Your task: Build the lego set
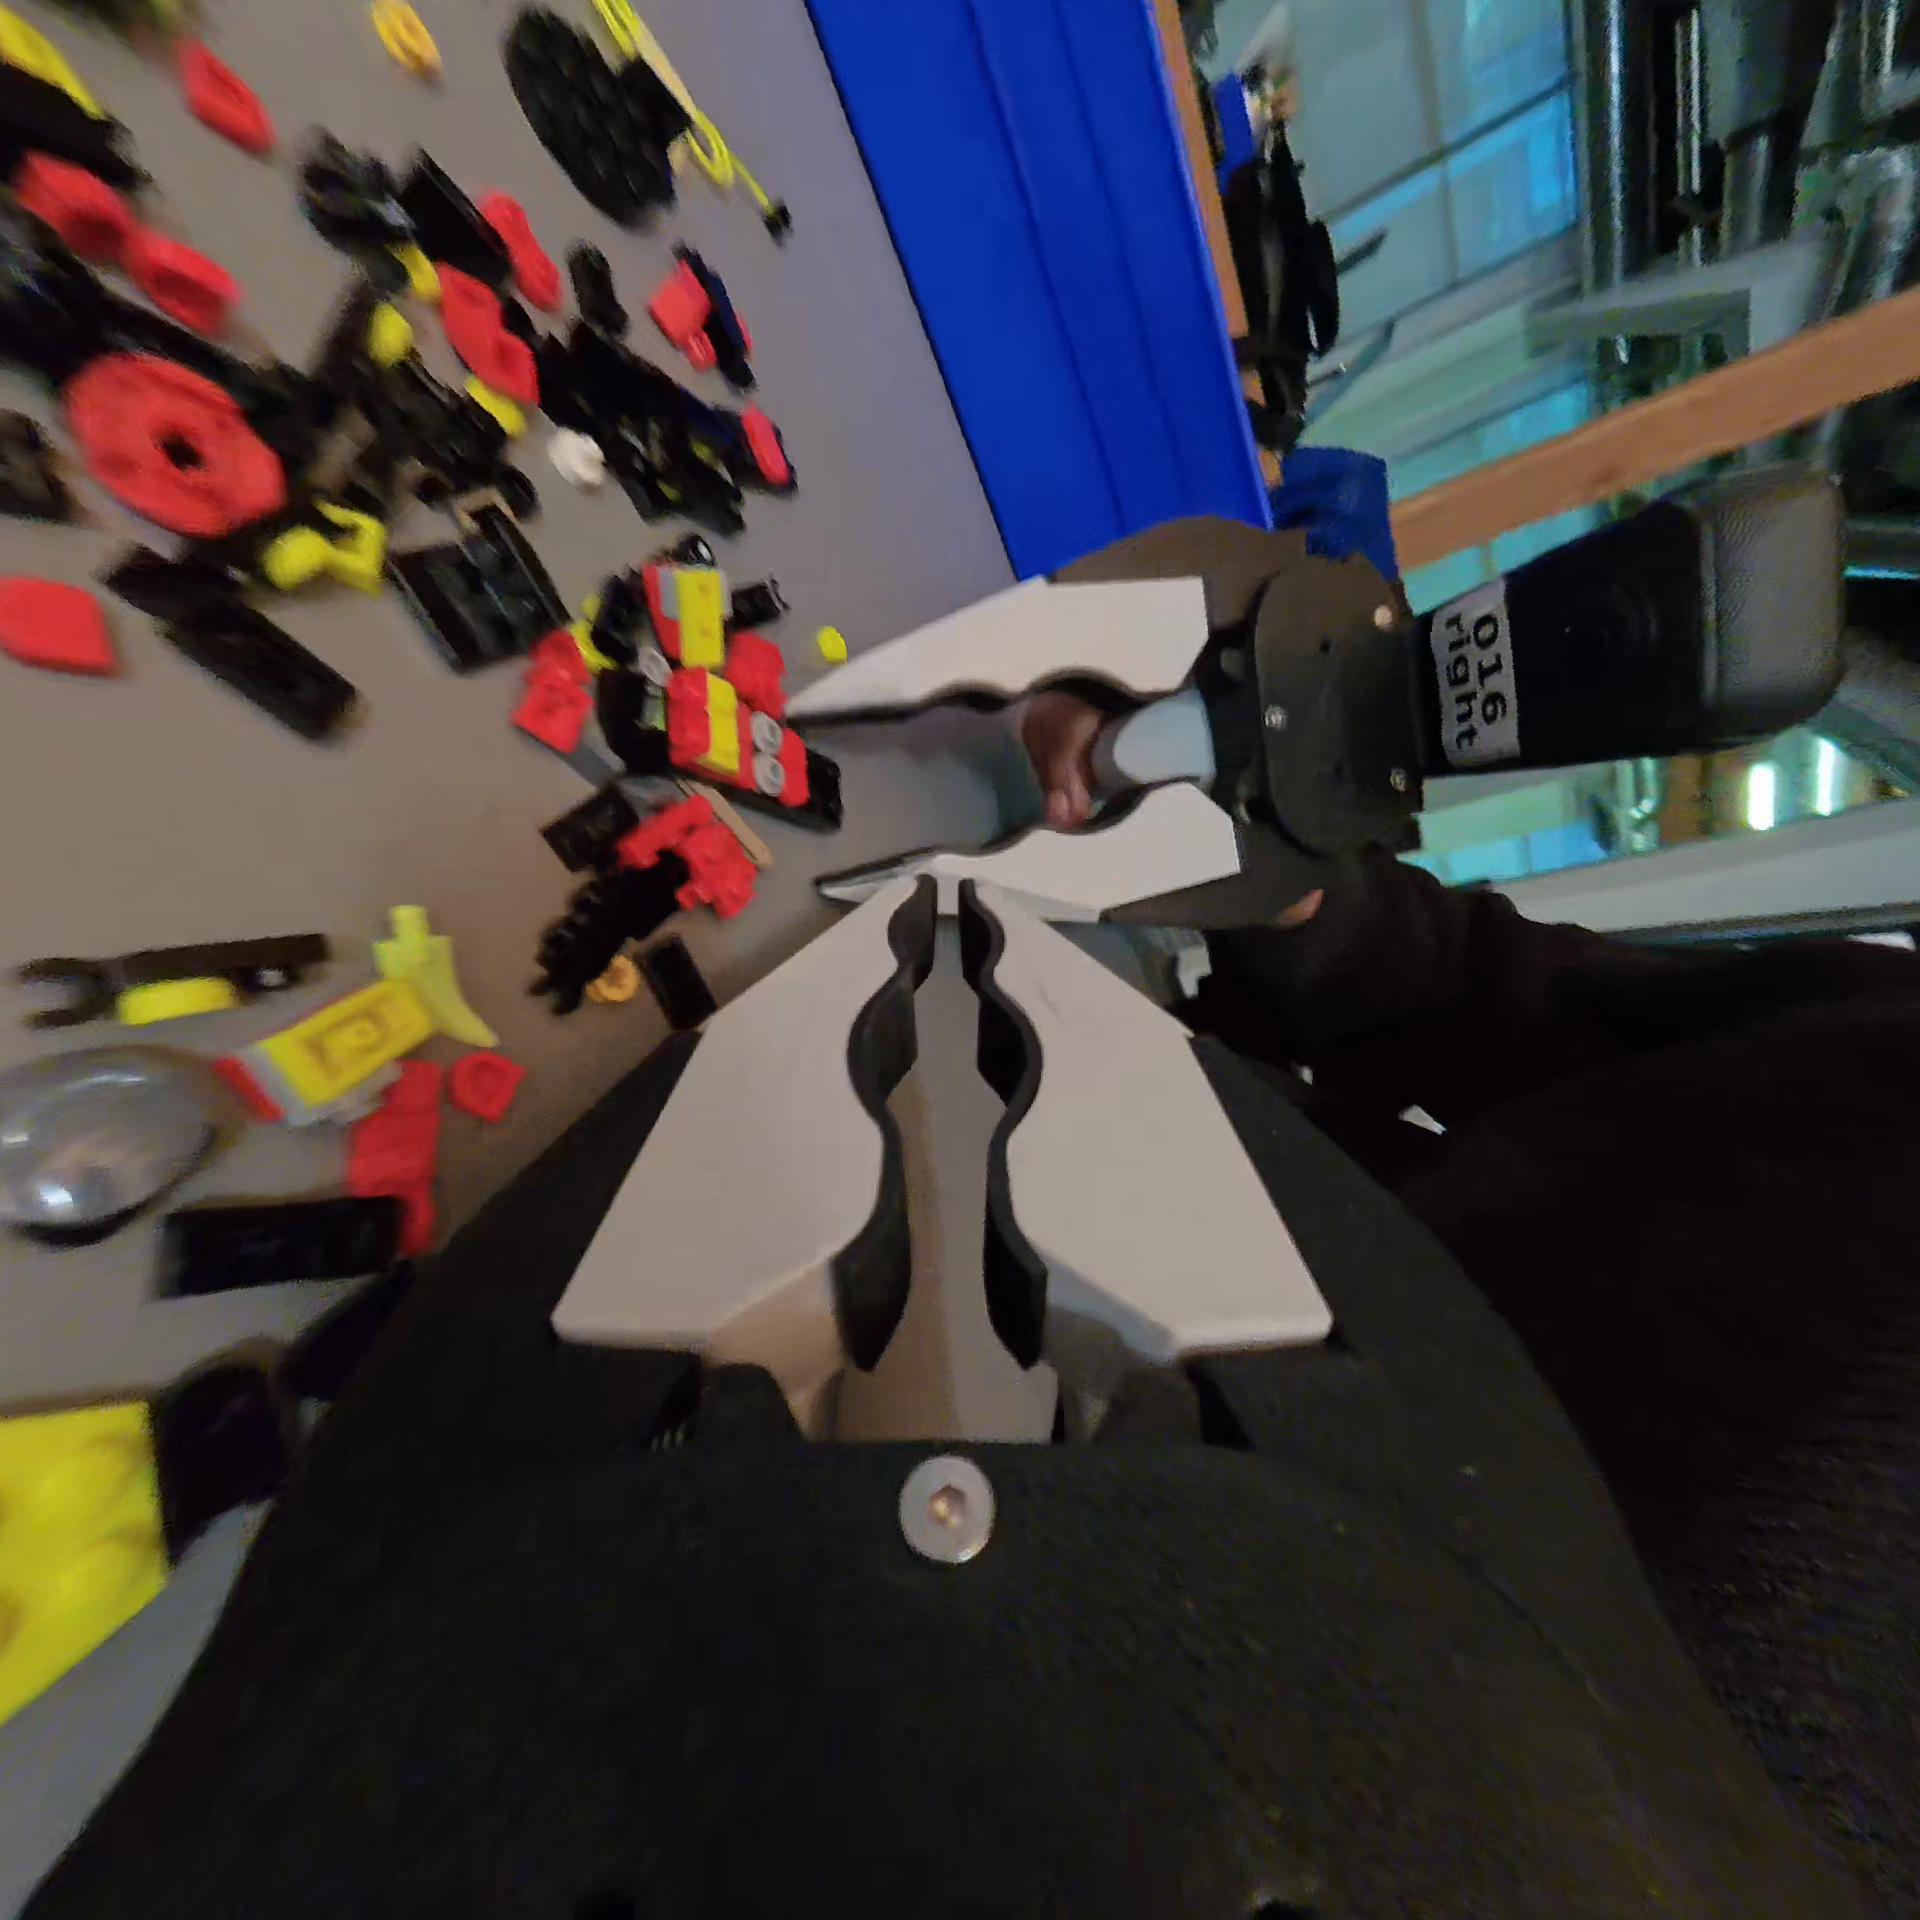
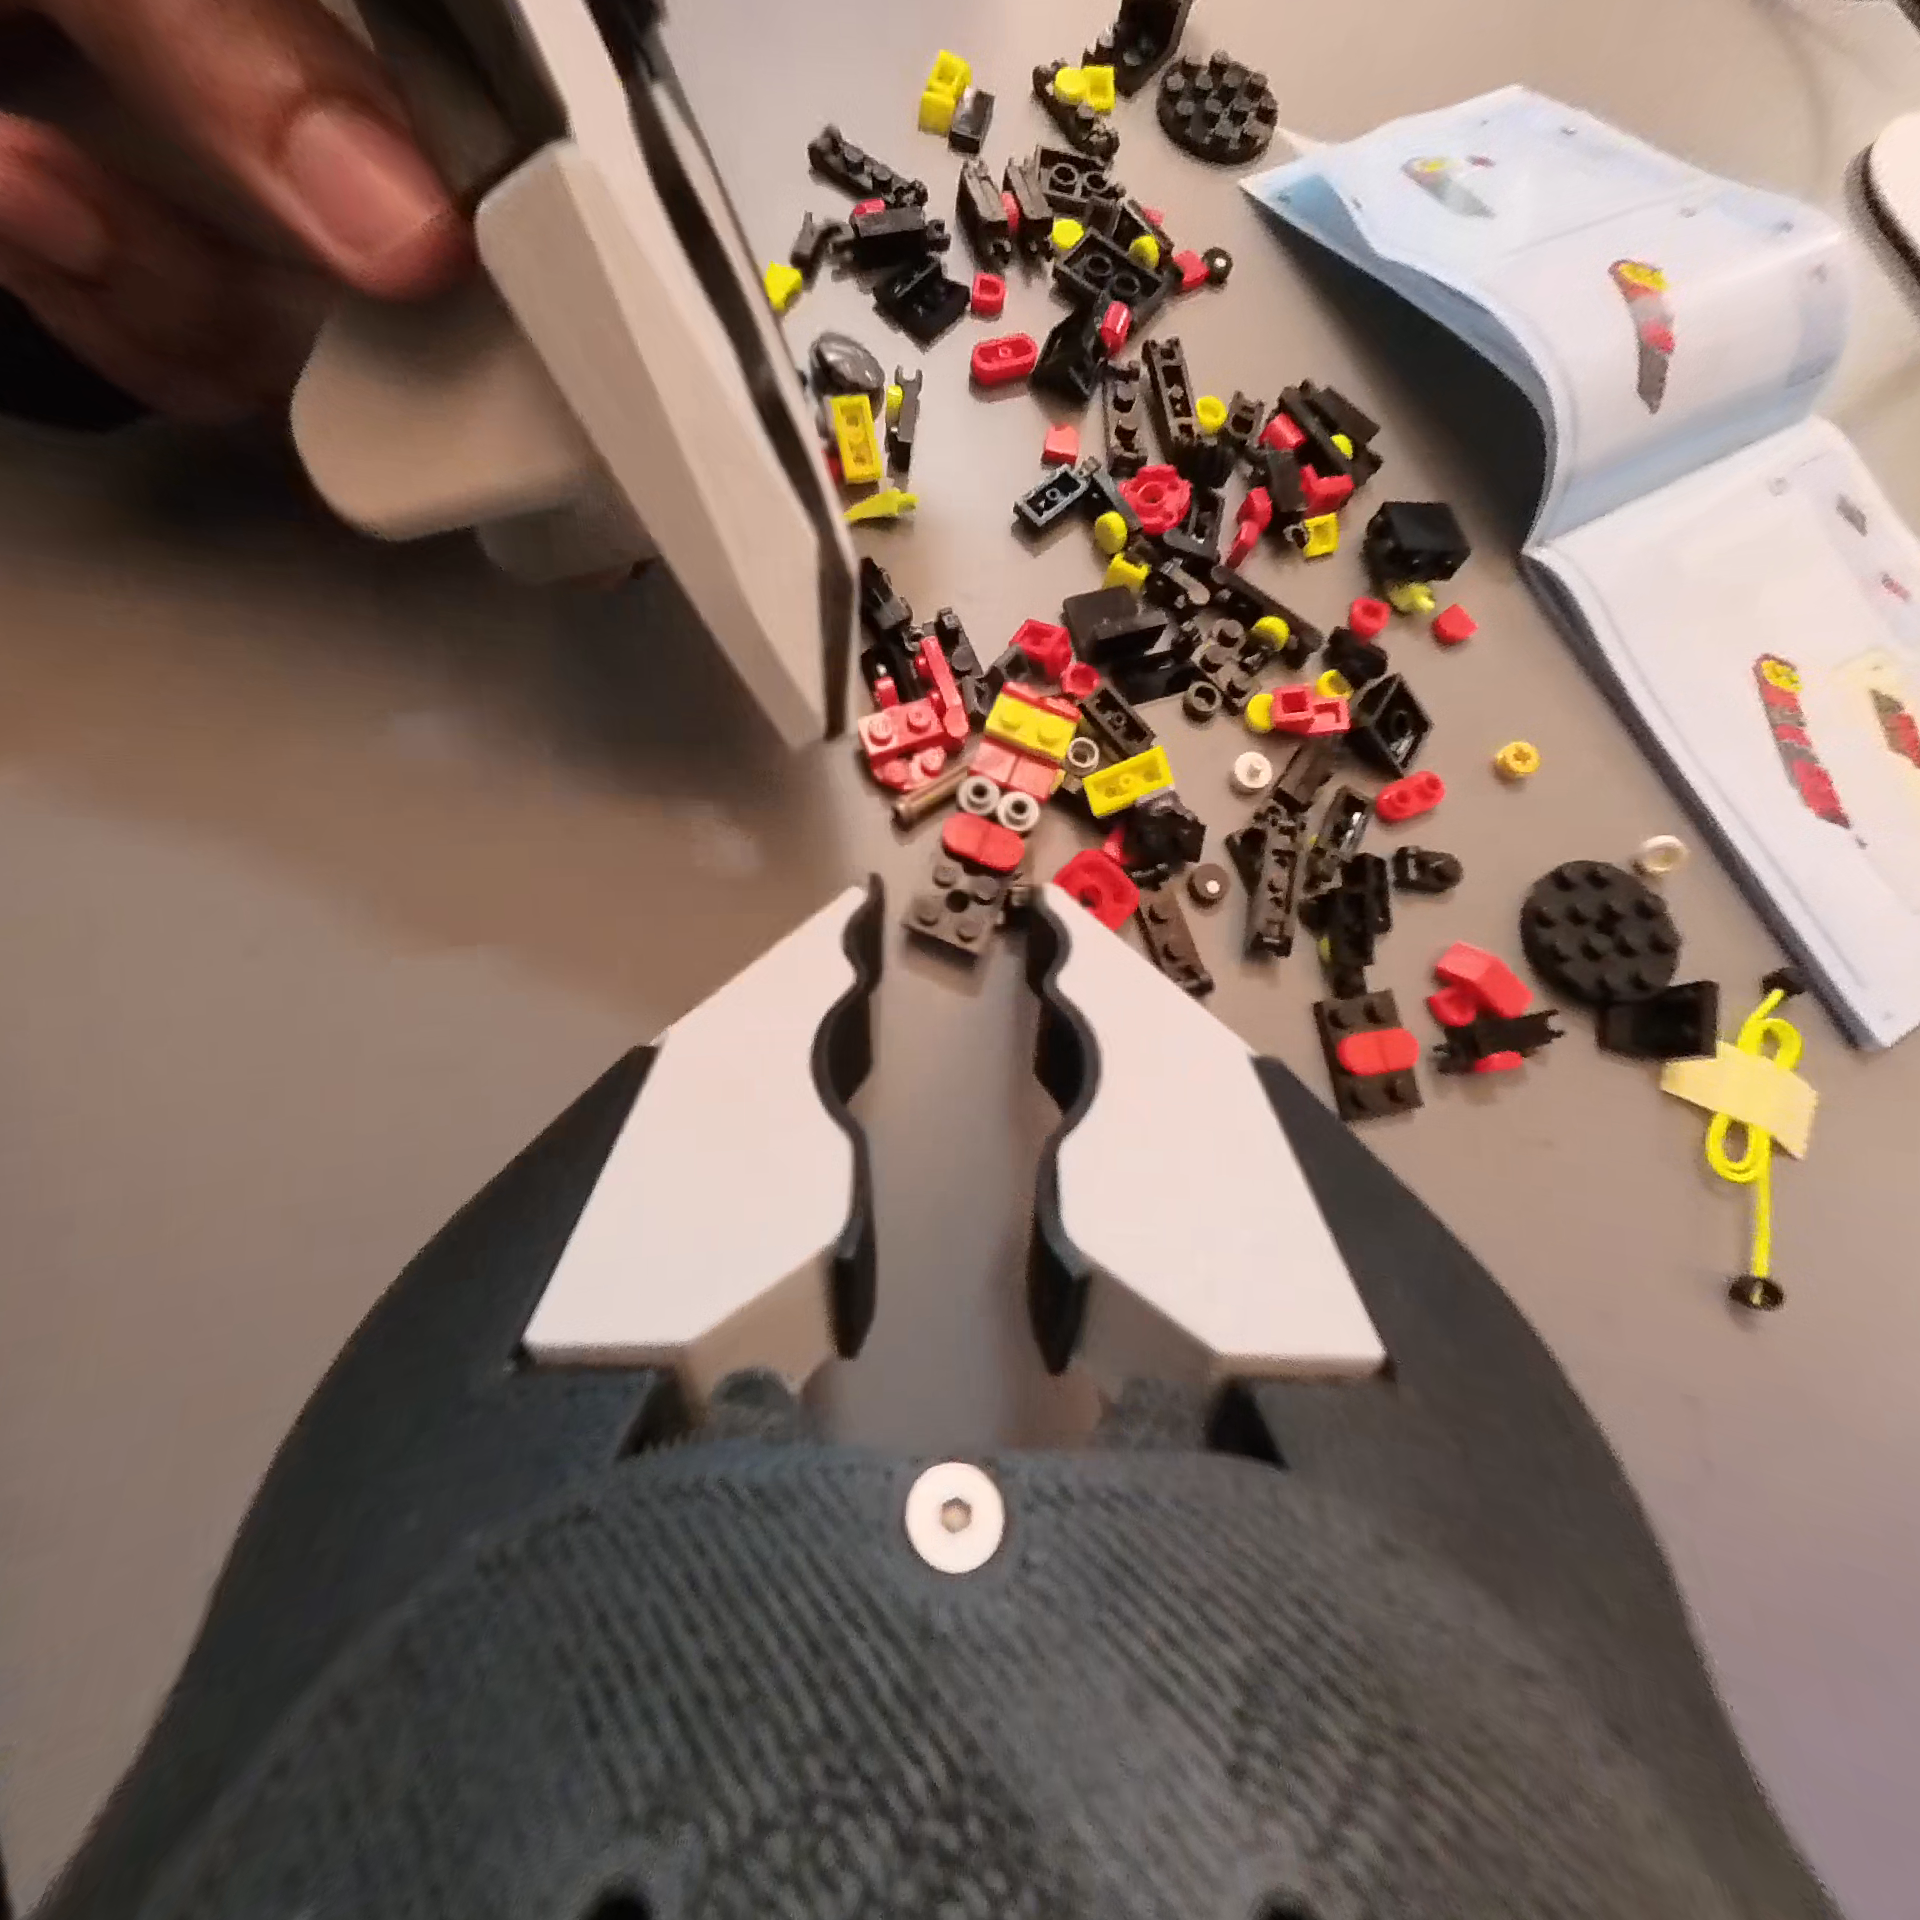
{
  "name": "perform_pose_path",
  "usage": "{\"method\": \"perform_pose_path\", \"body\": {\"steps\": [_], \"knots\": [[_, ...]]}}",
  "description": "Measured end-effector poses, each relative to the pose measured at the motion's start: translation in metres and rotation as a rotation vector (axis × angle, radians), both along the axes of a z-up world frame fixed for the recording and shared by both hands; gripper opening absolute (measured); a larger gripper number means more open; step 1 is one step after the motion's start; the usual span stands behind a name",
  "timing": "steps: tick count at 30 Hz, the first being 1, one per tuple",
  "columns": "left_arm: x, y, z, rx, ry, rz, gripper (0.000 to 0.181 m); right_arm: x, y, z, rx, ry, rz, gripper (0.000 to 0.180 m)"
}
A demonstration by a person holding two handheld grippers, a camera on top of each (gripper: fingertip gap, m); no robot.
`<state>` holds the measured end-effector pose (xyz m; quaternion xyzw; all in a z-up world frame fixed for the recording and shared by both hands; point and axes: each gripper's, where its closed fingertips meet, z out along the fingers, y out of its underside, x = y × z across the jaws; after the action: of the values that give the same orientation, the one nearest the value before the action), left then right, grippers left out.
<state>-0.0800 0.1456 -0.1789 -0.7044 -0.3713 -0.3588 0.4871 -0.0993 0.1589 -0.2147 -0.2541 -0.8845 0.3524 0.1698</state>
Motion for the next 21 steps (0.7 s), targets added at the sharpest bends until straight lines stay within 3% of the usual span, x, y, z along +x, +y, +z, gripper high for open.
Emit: {"method": "perform_pose_path", "body": {"steps": [2,8,11,21], "knots": [[-0.009,-0.002,0.004,0.008,0.043,0.045,0.006,-0.002,0.002,0.001,0.030,0.026,0.006,0.018],[-0.017,-0.005,0.012,-0.016,0.200,0.069,0.030,0.012,0.007,0.019,-0.026,0.061,0.073,0.018],[-0.007,-0.004,0.009,-0.068,0.317,-0.007,0.041,0.034,0.014,0.015,-0.039,0.006,0.129,0.017],[0.054,0.010,-0.019,-0.189,0.551,-0.335,0.050,0.079,0.013,0.016,-0.091,0.000,0.284,0.018]]}}
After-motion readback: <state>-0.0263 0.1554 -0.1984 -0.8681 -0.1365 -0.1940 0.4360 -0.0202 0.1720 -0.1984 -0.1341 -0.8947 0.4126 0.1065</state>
